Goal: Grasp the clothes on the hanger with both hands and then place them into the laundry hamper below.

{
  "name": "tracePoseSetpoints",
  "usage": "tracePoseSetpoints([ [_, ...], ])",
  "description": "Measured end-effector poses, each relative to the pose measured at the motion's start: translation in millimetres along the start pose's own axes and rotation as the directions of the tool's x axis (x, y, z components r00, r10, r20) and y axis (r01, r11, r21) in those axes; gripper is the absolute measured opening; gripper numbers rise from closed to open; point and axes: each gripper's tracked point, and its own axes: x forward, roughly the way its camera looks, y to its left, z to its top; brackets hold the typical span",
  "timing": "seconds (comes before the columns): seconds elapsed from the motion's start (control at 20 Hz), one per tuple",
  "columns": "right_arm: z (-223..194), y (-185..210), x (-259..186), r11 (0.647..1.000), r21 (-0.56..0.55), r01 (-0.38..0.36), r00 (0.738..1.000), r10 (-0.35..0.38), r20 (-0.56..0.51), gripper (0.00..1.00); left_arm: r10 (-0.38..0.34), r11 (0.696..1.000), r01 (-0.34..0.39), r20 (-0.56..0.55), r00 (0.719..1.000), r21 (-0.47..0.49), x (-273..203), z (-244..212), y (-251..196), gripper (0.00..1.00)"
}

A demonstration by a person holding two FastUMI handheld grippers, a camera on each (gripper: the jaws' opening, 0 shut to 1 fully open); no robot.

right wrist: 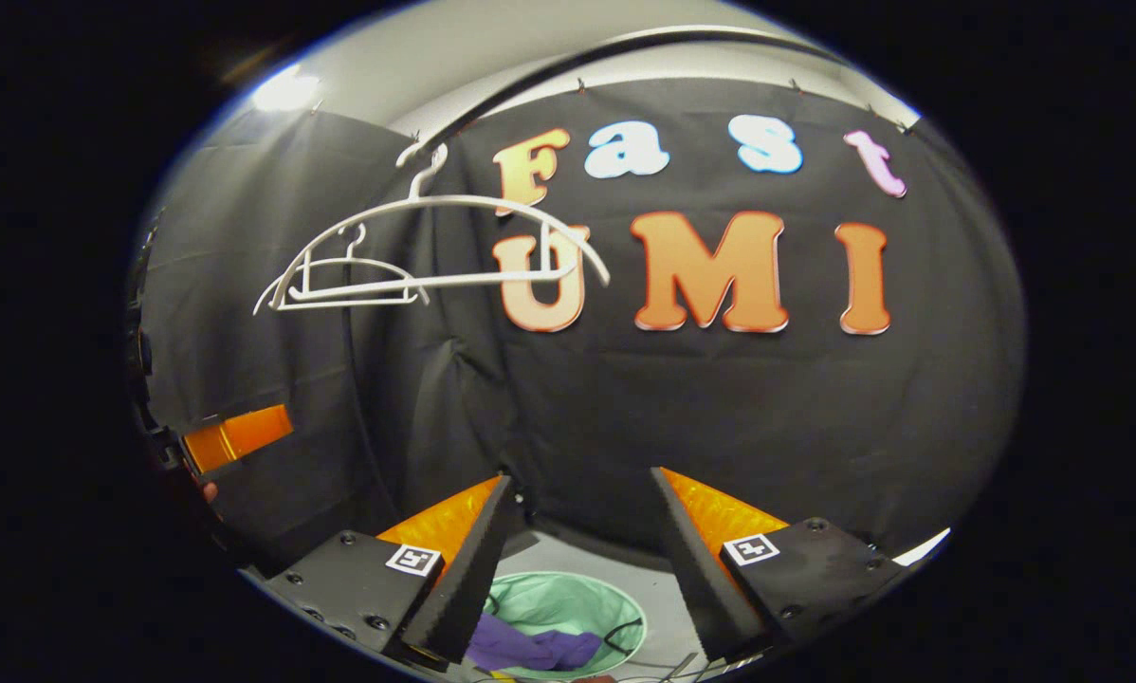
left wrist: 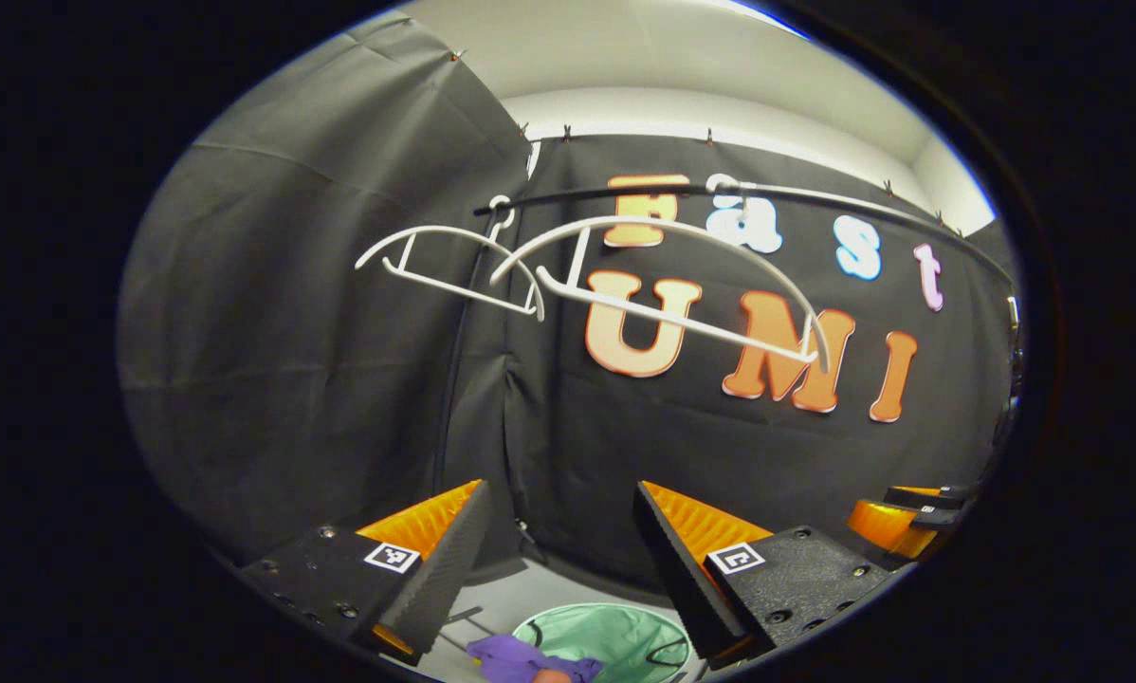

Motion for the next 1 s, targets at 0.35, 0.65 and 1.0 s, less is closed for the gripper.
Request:
tracePoseSetpoints([
  [0.35,64,-21,-42,0.999,0.015,0.036,0.988,-0.038,0.150,1.00,0.012,1.000,-0.011,0.033,0.999,-0.021,-24,20,-14,0.92],
  [0.65,69,-43,-96,0.999,0.029,-0.035,0.983,0.029,0.179,0.84,0.090,0.996,-0.090,0.052,0.995,-0.003,-92,30,-42,0.92],
  [1.0,63,-65,-158,0.984,0.052,-0.173,0.968,0.160,0.193,0.84,0.189,0.981,-0.193,0.102,0.977,0.029,-174,41,-76,0.95],
])
